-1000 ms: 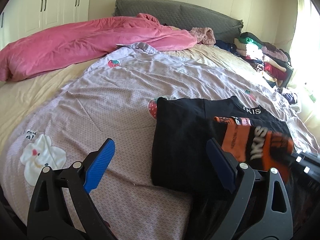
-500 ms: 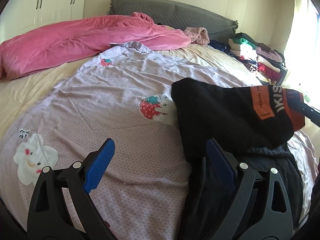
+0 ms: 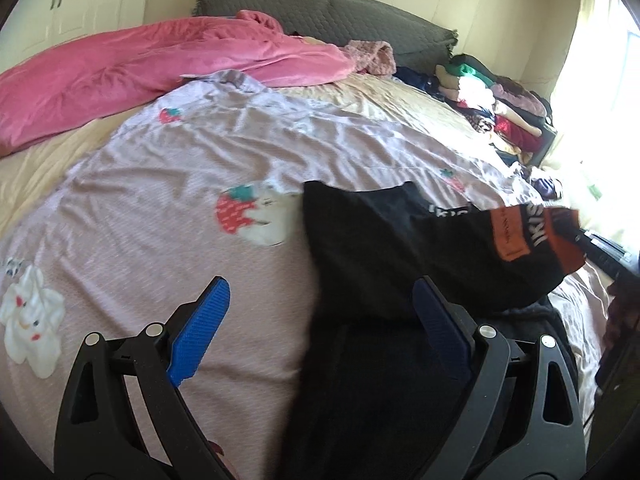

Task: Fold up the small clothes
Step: 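Lift the orange cuff with the right gripper and carry it across the body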

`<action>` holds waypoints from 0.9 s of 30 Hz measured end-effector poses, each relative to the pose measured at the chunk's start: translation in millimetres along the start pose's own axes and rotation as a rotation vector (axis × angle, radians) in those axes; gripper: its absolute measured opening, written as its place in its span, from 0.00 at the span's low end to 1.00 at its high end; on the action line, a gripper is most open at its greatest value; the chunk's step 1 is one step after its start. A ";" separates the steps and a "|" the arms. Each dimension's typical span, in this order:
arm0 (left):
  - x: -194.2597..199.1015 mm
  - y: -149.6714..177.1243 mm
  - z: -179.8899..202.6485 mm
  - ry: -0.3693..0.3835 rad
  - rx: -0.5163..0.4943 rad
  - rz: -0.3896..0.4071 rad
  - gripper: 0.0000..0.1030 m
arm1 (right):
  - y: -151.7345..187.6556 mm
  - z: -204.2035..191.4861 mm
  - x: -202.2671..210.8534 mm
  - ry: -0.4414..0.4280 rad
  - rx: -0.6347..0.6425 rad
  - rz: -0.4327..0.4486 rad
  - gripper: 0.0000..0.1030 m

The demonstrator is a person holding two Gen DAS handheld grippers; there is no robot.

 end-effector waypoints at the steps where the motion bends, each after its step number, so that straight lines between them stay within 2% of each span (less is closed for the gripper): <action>1: -4.4 -2.4 8.4 0.005 -0.017 -0.003 0.83 | 5.2 3.9 -4.5 0.004 -0.002 -0.013 0.11; 3: -18.0 -5.5 26.7 0.022 -0.043 -0.023 0.80 | 11.2 7.2 -10.1 0.019 0.005 -0.028 0.11; 7: -48.7 -3.2 52.7 0.061 -0.070 -0.081 0.66 | 24.6 7.2 -18.6 0.050 0.051 -0.045 0.11; 10: -71.3 0.0 63.2 0.066 -0.093 -0.117 0.65 | 28.9 9.8 -23.8 0.050 0.049 -0.056 0.11; 18: -95.3 18.6 57.5 0.046 -0.112 -0.169 0.65 | 37.9 19.6 -36.6 0.091 0.049 -0.098 0.12; 21: -97.6 23.7 56.3 0.050 -0.114 -0.177 0.65 | 45.5 29.9 -40.0 0.123 0.008 -0.121 0.25; 23: -95.1 23.6 56.2 0.058 -0.122 -0.173 0.65 | 52.8 40.5 -35.6 0.120 -0.054 -0.120 0.38; 27: -93.6 24.3 56.5 0.066 -0.138 -0.171 0.65 | 69.0 54.0 -28.4 0.108 -0.137 -0.138 0.40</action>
Point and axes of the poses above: each gripper's, at about its wrist camera, not at the fingertips, and x roughly against the way its jaws point, z to its right, y to its underside, the point moved 5 cm from there along -x, roughly the way its jaws point, and after that the axes turned 6 degrees about z, right-handed, at the moved point
